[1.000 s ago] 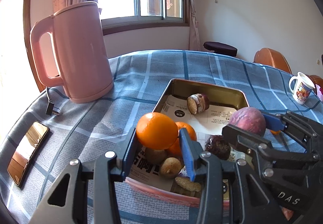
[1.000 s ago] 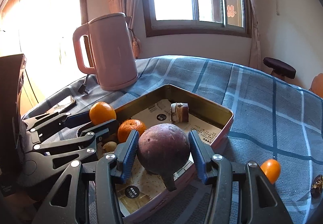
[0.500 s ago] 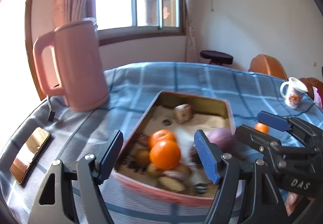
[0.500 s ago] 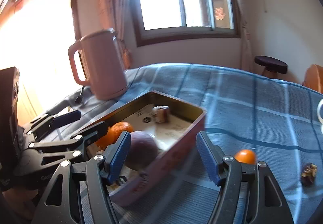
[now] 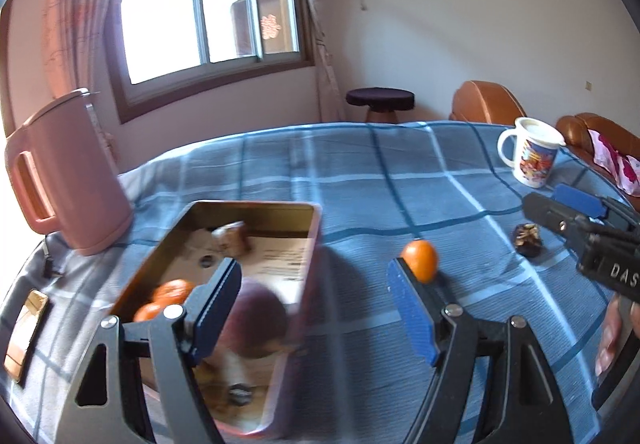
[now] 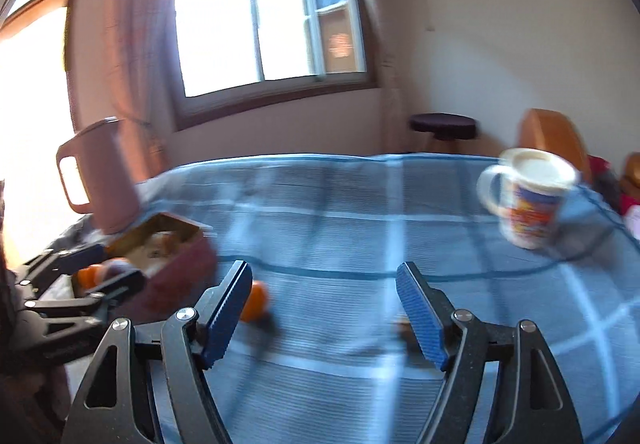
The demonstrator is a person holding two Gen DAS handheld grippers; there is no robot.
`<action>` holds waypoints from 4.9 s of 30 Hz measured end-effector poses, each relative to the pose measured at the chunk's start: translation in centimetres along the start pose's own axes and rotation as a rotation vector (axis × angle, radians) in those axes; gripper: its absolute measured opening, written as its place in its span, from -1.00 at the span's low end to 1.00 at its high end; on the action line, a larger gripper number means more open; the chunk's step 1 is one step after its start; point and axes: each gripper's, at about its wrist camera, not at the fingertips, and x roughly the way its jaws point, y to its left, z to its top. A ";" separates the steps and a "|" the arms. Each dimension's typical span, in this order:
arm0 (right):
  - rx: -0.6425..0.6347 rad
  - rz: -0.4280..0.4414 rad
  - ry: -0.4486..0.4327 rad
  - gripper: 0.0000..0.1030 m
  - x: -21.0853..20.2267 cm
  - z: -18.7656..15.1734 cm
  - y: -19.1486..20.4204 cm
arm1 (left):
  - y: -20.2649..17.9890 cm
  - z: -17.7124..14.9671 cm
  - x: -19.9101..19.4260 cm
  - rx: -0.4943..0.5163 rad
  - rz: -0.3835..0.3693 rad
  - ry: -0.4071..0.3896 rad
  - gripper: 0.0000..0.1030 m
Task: Organize fruits
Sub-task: 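Move the left tool to the last orange while the right tool approaches the mangosteen, then grasp the orange with the left tool while the right tool grasps the mangosteen, then lift both held fruits and carry them toward the pink tin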
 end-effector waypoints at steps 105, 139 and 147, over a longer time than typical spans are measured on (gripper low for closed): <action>-0.118 -0.064 0.028 -0.09 0.6 -0.6 -2.5 | -5.7 1.1 3.0 0.045 -0.181 -0.038 -0.30; -0.147 -0.068 -0.127 -0.09 -2.4 -0.9 -1.9 | -5.7 0.3 -0.2 0.055 -0.093 -0.161 -0.30; -0.146 -0.058 -0.121 -0.09 -2.3 -1.0 -1.7 | -5.4 0.2 -0.2 0.044 -0.103 -0.148 -0.30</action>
